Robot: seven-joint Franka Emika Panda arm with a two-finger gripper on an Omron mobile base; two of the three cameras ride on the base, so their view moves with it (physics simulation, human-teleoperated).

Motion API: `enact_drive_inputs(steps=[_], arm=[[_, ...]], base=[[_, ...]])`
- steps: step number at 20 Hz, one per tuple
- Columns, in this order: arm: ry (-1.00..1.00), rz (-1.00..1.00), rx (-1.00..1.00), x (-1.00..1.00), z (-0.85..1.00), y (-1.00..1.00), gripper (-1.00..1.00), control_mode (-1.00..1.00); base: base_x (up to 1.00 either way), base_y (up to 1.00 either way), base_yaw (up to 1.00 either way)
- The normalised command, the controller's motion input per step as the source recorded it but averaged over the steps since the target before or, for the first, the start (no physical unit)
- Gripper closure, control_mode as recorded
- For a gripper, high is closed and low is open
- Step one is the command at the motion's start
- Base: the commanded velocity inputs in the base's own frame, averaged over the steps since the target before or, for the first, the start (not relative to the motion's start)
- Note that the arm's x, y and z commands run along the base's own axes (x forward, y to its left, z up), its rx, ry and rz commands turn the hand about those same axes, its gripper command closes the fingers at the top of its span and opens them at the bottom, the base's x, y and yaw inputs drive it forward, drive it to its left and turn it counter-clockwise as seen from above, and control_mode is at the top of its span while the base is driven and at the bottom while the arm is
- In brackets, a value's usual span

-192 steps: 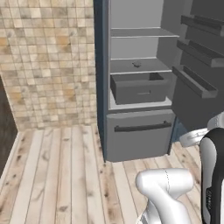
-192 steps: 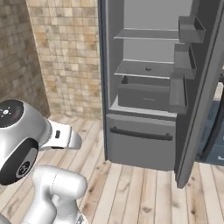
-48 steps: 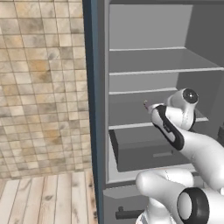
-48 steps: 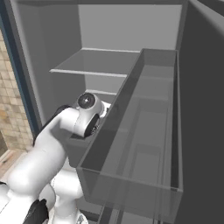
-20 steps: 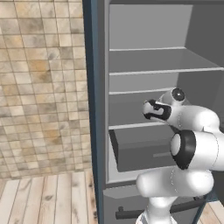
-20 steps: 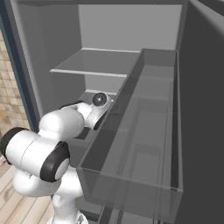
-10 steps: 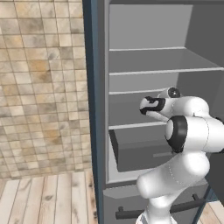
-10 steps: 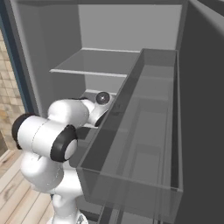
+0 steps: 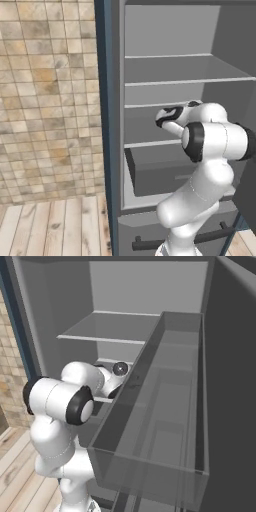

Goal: Place one eggplant and one steak in each tupperware on the nearby counter, to pack two identical lunches.

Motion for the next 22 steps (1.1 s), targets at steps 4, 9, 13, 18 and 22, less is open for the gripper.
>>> enact_drive_inputs(steps=[4, 9, 13, 18, 22], arm=[[0.0, 0.0, 0.0, 0.28, -0.31, 0.0, -1.0, -1.0], [0.0, 0.0, 0.0, 0.28, -0.31, 0.0, -1.0, -1.0], [0.0, 0.0, 0.0, 0.24, -0.34, 0.0, -1.0, -1.0], [0.0, 0.0, 0.0, 0.13, -0.4, 0.0, -1.0, -1.0], [0.05, 0.0, 0.0, 0.0, -0.6, 0.0, 1.0, -1.0]], base=[[0.0, 0.0, 0.0], [0.0, 0.0, 0.0], [0.0, 0.0, 0.0], [0.0, 0.0, 0.0], [0.0, 0.0, 0.0]])
